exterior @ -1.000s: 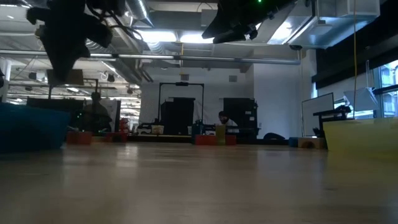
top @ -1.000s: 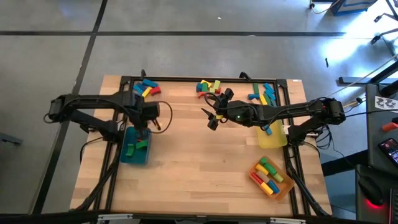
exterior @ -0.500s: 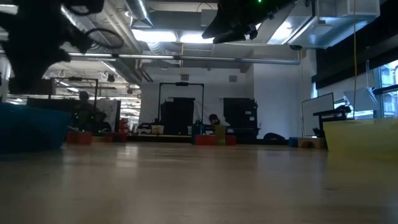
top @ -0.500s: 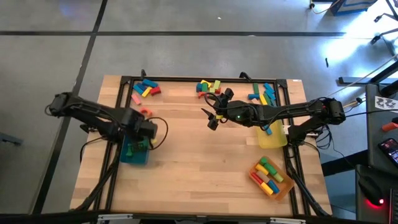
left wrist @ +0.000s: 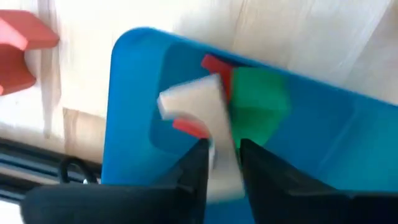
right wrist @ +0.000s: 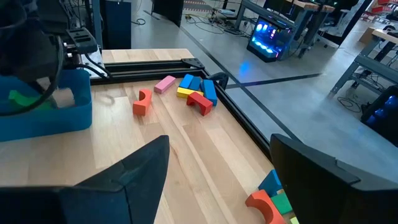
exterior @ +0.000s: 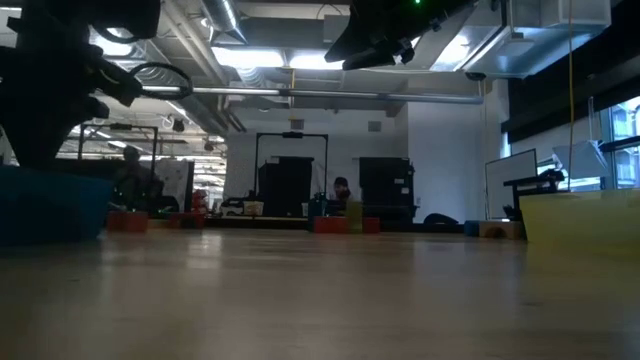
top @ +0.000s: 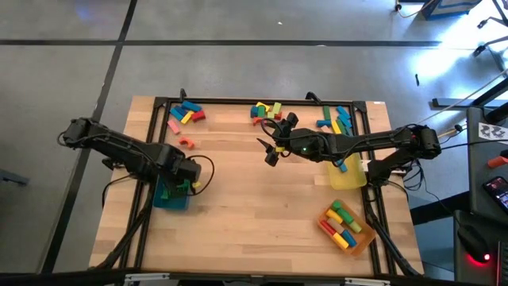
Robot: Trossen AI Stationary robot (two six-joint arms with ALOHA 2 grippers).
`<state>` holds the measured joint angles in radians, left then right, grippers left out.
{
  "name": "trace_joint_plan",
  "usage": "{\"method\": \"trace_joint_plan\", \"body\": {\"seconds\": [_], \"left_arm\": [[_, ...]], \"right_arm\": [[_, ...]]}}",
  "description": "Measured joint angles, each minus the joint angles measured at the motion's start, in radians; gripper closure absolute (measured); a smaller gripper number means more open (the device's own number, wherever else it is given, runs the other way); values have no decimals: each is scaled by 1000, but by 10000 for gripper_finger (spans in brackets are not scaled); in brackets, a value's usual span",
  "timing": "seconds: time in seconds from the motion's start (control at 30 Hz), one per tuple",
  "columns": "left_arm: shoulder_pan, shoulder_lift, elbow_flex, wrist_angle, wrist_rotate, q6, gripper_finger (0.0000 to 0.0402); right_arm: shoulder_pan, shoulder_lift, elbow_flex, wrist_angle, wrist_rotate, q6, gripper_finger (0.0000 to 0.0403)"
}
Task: Sort blocks by size
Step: Put the brown arch block into the blue bin, then put the red arch block into the blue bin
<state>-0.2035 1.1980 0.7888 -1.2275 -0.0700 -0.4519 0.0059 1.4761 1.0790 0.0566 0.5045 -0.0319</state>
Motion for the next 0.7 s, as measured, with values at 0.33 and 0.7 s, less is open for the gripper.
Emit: {"method": "trace_joint_plan", "body": {"seconds": [0.33,0.7], "left_arm": [[16,0,30,5,67,20,236],[115,0,138,73,-197,194,233]], "right_arm": [[0,0,0,0,0,0,123],[0,0,0,2,0,0,123]]}}
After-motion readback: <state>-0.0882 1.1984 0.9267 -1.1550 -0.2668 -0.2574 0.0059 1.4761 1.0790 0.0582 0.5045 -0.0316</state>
